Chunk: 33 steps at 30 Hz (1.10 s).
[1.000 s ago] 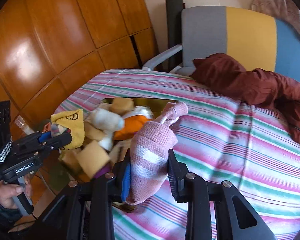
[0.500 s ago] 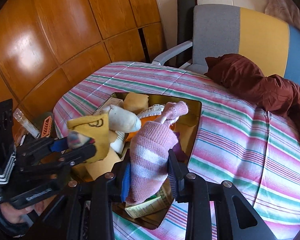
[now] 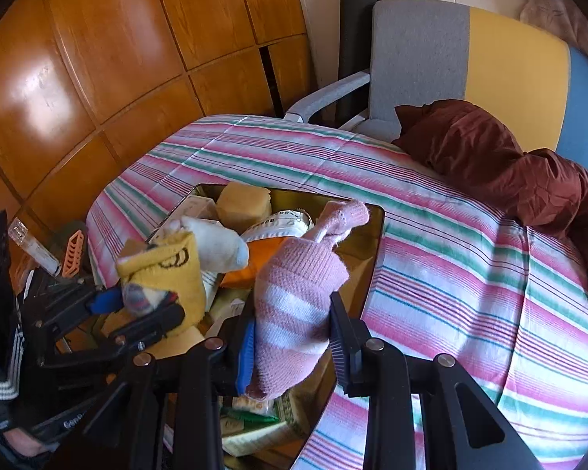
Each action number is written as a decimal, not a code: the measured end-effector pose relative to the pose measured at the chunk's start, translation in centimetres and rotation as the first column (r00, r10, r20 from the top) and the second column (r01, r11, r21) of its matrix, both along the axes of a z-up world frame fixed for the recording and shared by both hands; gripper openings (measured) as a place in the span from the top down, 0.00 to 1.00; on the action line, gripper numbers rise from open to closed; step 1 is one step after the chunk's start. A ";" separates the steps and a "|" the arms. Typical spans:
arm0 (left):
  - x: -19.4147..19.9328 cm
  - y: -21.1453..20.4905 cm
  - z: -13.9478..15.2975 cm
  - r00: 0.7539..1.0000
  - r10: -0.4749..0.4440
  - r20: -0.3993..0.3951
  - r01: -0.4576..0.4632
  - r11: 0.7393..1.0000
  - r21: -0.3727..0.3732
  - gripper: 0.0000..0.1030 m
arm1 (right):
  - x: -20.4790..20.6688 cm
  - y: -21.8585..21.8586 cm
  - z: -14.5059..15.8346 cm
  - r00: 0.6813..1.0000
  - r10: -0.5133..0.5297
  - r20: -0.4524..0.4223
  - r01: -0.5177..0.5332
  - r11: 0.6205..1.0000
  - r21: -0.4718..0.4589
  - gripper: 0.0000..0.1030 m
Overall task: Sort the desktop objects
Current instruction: 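Carry the yellow toy and pink sock over the gold tray, then open both tools to drop the toy and sock into the tray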
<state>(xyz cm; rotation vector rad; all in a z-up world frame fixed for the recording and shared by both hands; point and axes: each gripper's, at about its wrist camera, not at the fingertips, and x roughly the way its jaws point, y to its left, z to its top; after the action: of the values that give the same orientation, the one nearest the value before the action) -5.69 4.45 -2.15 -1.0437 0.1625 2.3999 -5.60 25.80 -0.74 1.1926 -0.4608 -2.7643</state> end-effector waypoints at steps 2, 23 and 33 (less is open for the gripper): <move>-0.2 0.2 -0.4 1.000 -0.001 0.012 0.001 1.000 -0.003 0.56 | -0.6 0.1 -0.2 1.000 0.001 0.007 -0.001 1.000 0.001 0.68; 1.0 -3.9 1.9 0.998 0.066 0.000 -0.065 0.993 0.102 0.18 | -2.4 -0.1 -1.4 1.000 -0.002 0.013 0.003 0.997 -0.079 0.35; 2.6 -5.5 4.7 0.978 0.192 -0.078 -0.189 0.981 0.044 0.18 | 1.8 -0.8 0.3 0.998 -0.059 -0.038 0.056 0.995 -0.082 0.28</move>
<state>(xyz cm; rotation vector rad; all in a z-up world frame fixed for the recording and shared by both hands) -3.12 -1.03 2.51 -0.9844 0.0477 2.6094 -3.80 24.96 -0.43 1.1207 -0.6059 -2.7828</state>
